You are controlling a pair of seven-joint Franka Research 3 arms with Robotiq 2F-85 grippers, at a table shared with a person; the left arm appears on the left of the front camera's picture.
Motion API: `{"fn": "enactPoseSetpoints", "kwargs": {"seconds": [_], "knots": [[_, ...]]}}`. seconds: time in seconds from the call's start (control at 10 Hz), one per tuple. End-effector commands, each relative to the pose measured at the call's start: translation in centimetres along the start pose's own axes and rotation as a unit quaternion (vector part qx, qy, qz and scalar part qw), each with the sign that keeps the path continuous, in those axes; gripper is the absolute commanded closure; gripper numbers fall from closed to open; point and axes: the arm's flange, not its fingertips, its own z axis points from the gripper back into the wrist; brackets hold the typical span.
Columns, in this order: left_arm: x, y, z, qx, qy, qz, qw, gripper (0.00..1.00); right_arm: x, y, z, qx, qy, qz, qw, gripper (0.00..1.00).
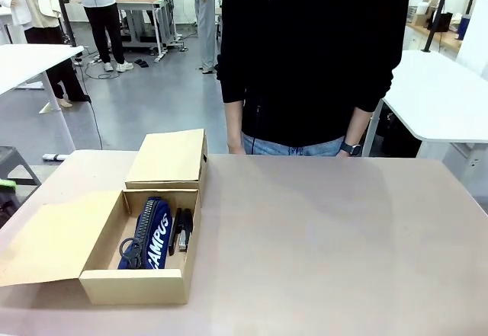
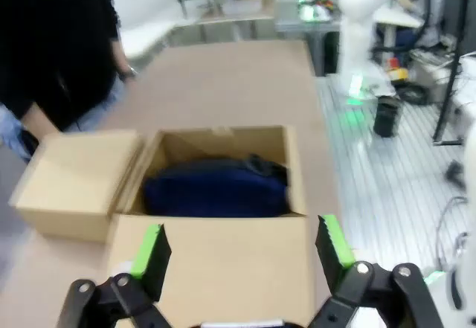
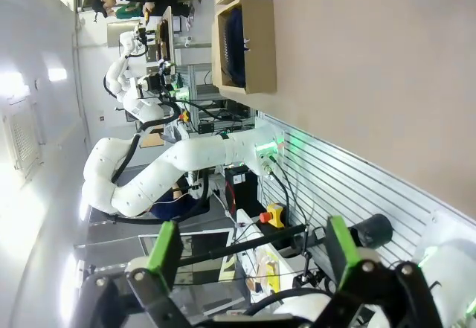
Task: Place items inside the box.
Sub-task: Close the lid of the Mailer Box closest to the robot.
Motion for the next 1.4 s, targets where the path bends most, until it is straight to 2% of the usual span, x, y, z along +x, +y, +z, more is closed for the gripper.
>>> {"fn": "enactPoseSetpoints", "kwargs": {"seconds": [0.0,0.2,0.3,0.4,0.5,0.6,0.7,0.8,1.1,1.3], "knots": [[-0.1,-0.3,-0.8,-0.039,0.028,0.067,0.997,0.00,-0.1,0.1,0.2,0.004,0.001,0.008,1.000,0.00],[-0.1,-0.3,-0.8,-0.039,0.028,0.067,0.997,0.00,-0.1,0.1,0.2,0.004,0.001,0.008,1.000,0.00],[-0.2,0.0,-0.3,-0.010,0.009,0.019,1.000,0.00,-0.1,0.1,0.2,0.004,0.001,0.008,1.000,0.00],[-2.1,1.5,0.3,0.028,0.023,0.032,0.999,0.00,-0.1,0.1,0.2,0.004,0.001,0.008,1.000,0.00],[-3.6,2.4,1.2,0.042,0.027,0.042,0.998,0.00,-0.1,0.1,0.2,0.004,0.001,0.008,1.000,0.00],[-5.3,3.0,2.6,0.031,0.023,0.055,0.998,0.00,-0.1,0.1,0.2,0.004,0.001,0.008,1.000,0.00],[-6.2,3.5,4.1,0.046,0.034,0.060,0.997,0.00,-0.1,0.1,0.2,0.004,0.001,0.008,1.000,0.00],[-7.3,4.0,5.5,0.027,0.033,0.061,0.997,0.00,-0.1,0.1,0.2,0.004,0.001,0.008,1.000,0.00],[-11.1,4.3,8.1,0.058,0.094,0.059,0.992,0.00,-0.1,0.1,0.2,0.004,0.001,0.008,1.000,0.00],[-13.6,4.4,8.1,0.088,0.164,0.060,0.981,0.00,-0.1,0.1,0.2,0.004,0.001,0.008,1.000,0.00]]}}
